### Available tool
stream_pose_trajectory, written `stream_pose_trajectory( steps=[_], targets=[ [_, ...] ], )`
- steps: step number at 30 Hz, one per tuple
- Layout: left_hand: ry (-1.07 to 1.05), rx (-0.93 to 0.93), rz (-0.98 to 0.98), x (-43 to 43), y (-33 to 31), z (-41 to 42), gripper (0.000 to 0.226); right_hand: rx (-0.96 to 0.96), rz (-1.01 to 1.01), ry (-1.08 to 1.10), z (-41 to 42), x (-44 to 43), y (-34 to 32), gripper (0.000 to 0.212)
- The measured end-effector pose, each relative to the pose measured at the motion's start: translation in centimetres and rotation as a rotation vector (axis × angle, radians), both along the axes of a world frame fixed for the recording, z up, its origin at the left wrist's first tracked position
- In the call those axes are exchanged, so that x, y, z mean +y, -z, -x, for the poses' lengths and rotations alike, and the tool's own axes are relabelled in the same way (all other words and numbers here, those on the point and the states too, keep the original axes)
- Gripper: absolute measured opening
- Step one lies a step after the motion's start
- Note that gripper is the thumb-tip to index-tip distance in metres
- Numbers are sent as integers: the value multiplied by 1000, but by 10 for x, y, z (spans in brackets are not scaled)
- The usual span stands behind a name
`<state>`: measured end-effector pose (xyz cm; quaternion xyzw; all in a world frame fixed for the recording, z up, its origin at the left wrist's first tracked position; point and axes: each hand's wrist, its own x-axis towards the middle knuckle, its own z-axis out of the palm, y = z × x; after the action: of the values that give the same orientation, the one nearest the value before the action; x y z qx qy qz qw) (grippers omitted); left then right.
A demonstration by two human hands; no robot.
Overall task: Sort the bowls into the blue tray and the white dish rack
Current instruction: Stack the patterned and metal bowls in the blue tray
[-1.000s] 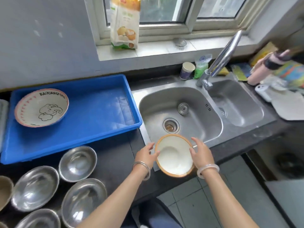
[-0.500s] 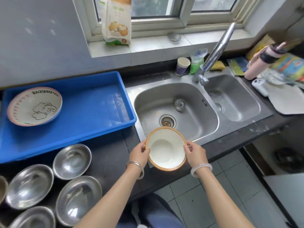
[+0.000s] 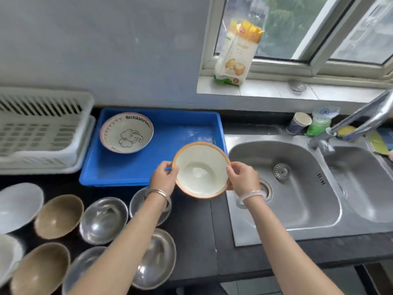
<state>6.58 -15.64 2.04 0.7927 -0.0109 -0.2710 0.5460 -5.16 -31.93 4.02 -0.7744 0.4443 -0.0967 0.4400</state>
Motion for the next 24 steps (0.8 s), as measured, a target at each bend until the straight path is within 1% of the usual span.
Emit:
stream_pose_trajectory(
  steps=[9,11,13,18,24],
  targets=[
    [-233,-134,-1,58,0,-120,14,-39,-46,-177,-167,45,-4,21],
    [-245,-165,-32,65,3,-145,16,-29,-21,-198,-198,52,-3,24],
    [-264,-189,-46,68,8,-166,22,9,16,-218,-225,58,0,24],
    [-287,-162,-36,71,28,-198,42,85,29,-239,-273,69,14,26],
    [-290,-100,-49,72,48,-216,44,200,18,-254,-298,74,34,30]
  ],
)
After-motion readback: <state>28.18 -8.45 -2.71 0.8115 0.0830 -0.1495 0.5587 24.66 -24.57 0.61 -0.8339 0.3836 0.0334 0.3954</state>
